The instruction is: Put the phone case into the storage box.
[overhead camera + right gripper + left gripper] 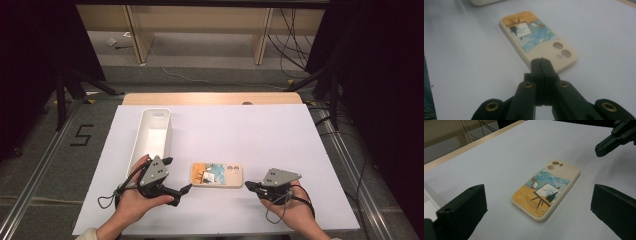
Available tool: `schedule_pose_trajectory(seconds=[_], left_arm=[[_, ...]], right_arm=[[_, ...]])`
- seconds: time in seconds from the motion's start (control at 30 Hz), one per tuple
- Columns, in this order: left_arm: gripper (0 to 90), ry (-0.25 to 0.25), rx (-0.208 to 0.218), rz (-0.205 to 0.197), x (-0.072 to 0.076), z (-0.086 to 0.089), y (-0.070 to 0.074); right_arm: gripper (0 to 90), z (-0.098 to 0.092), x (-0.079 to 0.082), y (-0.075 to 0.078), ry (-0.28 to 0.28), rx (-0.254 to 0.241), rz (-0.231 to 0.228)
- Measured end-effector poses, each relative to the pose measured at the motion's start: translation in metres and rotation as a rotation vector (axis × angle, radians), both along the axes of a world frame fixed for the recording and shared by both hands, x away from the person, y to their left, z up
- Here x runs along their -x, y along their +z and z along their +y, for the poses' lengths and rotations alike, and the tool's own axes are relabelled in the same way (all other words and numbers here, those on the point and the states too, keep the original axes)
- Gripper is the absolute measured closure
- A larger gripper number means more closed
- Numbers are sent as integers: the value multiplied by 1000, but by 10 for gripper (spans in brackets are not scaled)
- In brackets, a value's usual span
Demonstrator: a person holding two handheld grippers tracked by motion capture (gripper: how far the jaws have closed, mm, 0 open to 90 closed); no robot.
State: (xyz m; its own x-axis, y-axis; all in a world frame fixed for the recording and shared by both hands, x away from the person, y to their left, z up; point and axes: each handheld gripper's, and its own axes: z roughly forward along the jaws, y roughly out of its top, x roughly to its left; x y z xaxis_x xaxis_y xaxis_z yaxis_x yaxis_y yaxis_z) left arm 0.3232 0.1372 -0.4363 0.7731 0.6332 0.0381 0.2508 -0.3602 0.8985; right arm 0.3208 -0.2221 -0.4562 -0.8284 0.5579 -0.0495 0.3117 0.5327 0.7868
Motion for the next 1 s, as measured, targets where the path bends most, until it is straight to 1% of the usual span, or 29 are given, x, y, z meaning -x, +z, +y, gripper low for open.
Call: schedule_pose_trajectory(seconds=[0.13, 0.27, 0.3, 0.57, 0.73, 0.83, 0.9, 0.93, 1.0], left_arm=[[0, -3, -4, 0, 0, -1, 0], [0, -5, -4, 0, 0, -1, 0], [0, -5, -2, 1, 0, -1, 0], [0, -9, -1, 0, 0, -2, 0], [1, -11, -4, 2, 0, -3, -1], [1, -12, -5, 1, 0, -3, 0], [0, -13, -5, 1, 0, -3, 0], [1, -13, -5, 1, 0, -3, 0], [1, -12, -6, 2, 0, -3, -1]], right_arm=[[900, 12, -1, -6, 15, 35, 42], [900, 22, -5, -10, 19, 61, 68], [900, 25, -7, -12, 21, 75, 70], [900, 36, -16, -22, -2, 141, 120], [900, 40, -18, -26, -10, 170, 134], [900, 42, -21, -26, -19, 173, 133], [900, 42, -21, -26, -30, 170, 141], [900, 41, -22, -26, -35, 174, 132], [900, 41, -23, -25, -41, 174, 136]])
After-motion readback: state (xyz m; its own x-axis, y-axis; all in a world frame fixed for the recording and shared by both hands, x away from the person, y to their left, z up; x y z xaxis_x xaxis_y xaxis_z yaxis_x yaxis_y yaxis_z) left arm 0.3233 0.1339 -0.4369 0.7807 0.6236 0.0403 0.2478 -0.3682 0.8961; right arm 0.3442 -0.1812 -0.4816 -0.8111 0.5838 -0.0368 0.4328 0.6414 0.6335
